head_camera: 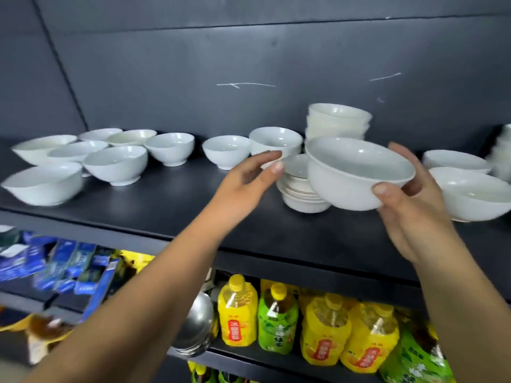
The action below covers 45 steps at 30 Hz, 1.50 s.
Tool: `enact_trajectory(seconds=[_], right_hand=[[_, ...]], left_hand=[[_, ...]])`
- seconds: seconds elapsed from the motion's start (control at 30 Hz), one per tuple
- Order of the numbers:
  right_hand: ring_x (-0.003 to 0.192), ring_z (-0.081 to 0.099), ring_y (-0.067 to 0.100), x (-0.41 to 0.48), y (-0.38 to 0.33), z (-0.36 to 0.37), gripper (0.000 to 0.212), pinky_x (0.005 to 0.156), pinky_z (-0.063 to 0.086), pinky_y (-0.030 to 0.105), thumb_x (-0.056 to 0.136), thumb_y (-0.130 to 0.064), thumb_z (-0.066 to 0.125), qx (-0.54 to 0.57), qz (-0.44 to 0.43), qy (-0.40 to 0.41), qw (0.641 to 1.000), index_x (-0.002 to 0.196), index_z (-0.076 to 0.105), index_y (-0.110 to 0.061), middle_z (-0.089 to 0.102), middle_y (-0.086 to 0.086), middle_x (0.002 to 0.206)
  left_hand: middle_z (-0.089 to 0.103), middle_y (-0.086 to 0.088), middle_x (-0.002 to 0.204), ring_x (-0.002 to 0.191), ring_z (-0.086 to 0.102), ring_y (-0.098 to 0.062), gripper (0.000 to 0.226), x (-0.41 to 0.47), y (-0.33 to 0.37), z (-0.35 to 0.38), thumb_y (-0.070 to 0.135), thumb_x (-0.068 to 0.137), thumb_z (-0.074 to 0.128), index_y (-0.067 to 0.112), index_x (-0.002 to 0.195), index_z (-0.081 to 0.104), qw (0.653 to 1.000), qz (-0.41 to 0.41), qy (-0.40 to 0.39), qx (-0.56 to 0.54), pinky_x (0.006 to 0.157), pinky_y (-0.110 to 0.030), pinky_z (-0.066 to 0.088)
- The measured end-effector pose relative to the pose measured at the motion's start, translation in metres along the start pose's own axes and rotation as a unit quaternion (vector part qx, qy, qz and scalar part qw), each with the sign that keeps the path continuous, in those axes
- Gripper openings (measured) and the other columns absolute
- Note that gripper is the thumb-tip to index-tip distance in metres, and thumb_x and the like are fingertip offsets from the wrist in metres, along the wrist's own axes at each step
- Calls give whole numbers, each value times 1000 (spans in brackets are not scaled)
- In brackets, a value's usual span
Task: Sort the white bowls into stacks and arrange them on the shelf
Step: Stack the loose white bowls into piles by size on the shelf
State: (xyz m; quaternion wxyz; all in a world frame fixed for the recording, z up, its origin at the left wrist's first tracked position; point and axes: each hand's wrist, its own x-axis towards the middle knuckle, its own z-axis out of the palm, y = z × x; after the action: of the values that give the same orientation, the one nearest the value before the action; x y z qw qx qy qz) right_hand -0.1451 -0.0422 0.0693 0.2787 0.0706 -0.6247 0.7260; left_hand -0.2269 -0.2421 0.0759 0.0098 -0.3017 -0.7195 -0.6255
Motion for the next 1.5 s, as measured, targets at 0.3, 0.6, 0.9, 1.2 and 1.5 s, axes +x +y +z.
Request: enact_trajectory(seconds=[0.3, 0.6, 0.9, 1.2, 1.5], right_hand=[[110, 59, 10, 10, 40, 125, 98, 91, 48, 29, 24, -57, 87, 64, 70, -162, 982, 112, 58, -25, 66, -8, 110], [88, 65, -2, -11, -5, 94, 77, 69, 52, 16, 32, -55, 85, -3, 46, 3, 999, 99, 58, -27, 71, -18, 89], [104, 61, 8, -80, -39, 25, 73, 88, 50, 24, 50, -57, 80, -123, 55, 139, 981, 109, 58, -20, 69, -8, 104], [93, 60, -4, -150, -74, -85, 44, 87, 49, 16, 84, -17, 59, -186, 102, 174, 962, 126, 50, -10, 64, -8, 104], [108, 56, 12, -148, -67, -140, 35, 92, 43, 25, 86, -34, 58, -259, 141, 161, 942, 115, 60, -14, 62, 0, 115]], left_hand=[[51, -14, 132, 125, 47, -26, 118, -30, -10, -76, 73, 44, 75, 8, 133, 34, 997, -1, -16, -74, 106, -48, 37], [64, -4, 119, 114, 58, -18, 91, 19, -4, -35, 55, 42, 83, 17, 119, 53, 966, -10, -188, -175, 98, -39, 45], [65, -3, 118, 110, 61, -18, 110, -12, 8, 62, 61, 25, 85, 17, 120, 53, 927, -66, -240, -279, 98, -44, 46], [62, 10, 101, 91, 62, -2, 79, -75, 21, 172, 50, 32, 73, 28, 104, 49, 968, -81, -77, -226, 73, -21, 50], [58, 11, 99, 90, 56, -5, 61, -115, 29, 192, 23, 63, 78, 21, 115, 45, 981, -107, 35, -157, 67, -19, 44]])
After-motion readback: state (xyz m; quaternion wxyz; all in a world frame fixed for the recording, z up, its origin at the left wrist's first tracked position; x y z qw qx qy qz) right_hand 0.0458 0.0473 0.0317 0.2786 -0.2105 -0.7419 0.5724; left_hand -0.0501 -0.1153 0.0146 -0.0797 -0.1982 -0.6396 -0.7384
